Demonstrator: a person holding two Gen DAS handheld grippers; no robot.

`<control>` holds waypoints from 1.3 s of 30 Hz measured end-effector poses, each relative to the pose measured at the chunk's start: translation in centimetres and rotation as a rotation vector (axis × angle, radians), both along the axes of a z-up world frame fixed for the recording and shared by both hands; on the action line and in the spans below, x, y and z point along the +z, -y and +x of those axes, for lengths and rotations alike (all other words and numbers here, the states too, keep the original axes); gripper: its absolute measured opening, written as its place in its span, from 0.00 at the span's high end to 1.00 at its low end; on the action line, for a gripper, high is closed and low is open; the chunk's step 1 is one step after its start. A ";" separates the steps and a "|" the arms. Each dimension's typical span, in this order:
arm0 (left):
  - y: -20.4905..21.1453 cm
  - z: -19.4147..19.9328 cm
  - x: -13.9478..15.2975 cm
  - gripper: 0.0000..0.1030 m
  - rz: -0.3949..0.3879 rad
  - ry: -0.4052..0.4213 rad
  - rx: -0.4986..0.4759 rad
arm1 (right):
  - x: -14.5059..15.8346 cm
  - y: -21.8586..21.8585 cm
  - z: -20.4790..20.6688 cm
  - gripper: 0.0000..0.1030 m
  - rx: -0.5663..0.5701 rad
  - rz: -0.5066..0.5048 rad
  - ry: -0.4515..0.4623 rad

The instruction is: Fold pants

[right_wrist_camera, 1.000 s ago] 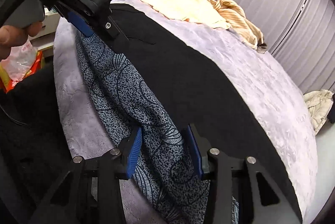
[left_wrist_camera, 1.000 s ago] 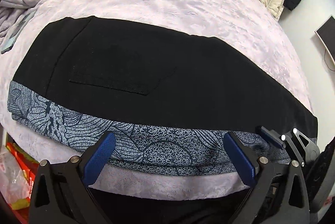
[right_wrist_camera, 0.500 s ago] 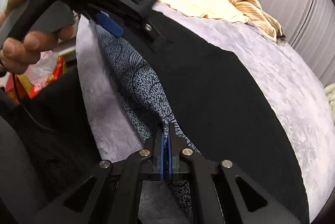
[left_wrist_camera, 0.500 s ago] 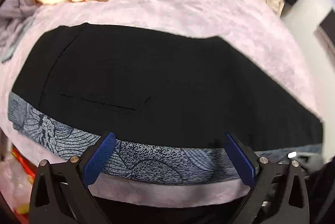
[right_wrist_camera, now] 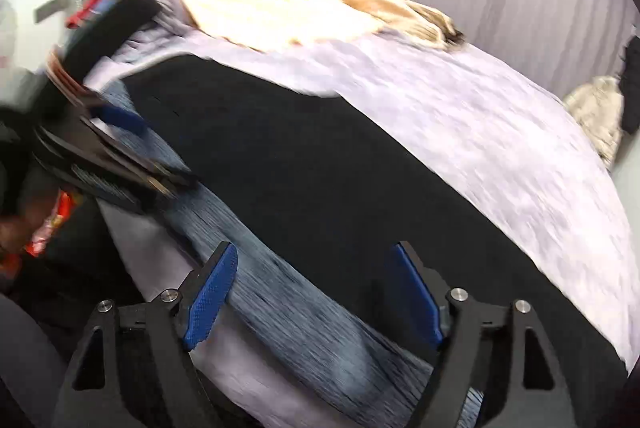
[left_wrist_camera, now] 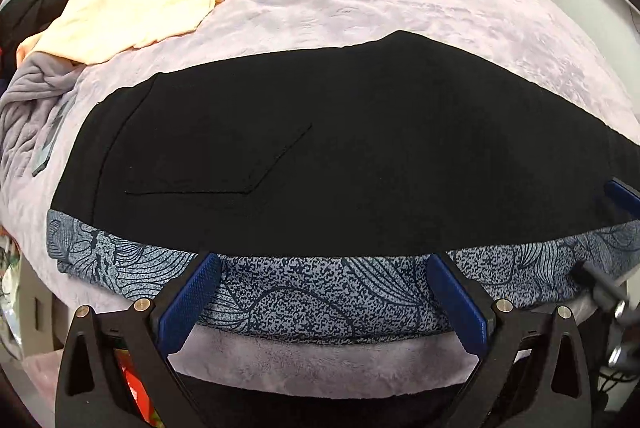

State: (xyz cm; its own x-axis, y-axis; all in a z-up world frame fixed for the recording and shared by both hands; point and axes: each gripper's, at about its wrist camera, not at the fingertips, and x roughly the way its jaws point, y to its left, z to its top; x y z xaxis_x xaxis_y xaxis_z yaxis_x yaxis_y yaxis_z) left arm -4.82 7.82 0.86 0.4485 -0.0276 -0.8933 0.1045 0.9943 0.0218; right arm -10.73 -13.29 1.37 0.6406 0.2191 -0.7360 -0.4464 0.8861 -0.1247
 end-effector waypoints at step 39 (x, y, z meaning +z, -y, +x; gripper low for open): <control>2.4 5.9 0.4 0.00 0.092 -0.007 0.064 | 5.5 30.0 -5.2 0.23 -0.862 0.001 0.240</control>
State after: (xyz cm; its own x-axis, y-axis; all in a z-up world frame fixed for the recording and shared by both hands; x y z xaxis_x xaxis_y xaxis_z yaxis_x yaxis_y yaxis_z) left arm 1.12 5.41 1.27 0.4408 0.0833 -0.8937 0.0410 0.9928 0.1128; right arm -15.97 -43.26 6.87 0.7199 -0.4090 -0.5607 0.4127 0.9018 -0.1280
